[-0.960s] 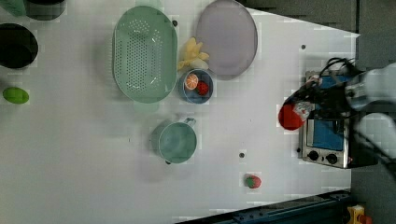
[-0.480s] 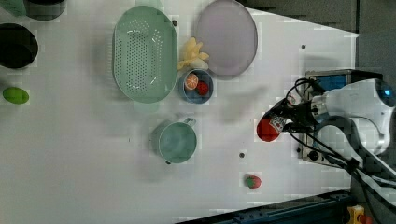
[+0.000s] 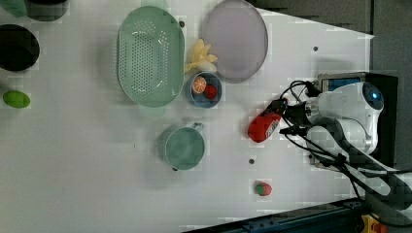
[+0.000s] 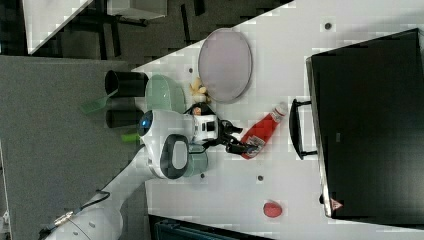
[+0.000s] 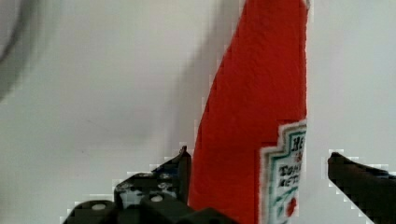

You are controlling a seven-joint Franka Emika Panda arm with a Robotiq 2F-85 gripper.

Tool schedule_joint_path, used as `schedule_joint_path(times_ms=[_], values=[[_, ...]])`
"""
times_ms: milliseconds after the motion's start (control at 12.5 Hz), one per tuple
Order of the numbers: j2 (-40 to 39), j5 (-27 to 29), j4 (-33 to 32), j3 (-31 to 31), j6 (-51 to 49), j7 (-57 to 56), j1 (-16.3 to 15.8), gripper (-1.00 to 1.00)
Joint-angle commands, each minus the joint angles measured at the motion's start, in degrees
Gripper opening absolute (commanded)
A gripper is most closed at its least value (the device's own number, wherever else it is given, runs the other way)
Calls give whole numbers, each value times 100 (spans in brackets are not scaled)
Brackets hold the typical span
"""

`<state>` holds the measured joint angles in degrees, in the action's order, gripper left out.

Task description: Pick Ketchup from oven and place it on table.

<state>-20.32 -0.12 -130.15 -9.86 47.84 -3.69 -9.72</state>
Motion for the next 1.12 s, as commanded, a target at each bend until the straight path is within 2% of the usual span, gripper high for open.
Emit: schedule_joint_path(times_ms=[80, 320, 640, 1120], values=[[363, -22, 169, -56, -41, 211, 118, 100], [1111, -24, 578, -171, -821, 211, 124, 100], [2000, -42, 1685, -242, -2064, 211, 129, 100], [2139, -43, 3325, -218, -3821, 212, 117, 100]])
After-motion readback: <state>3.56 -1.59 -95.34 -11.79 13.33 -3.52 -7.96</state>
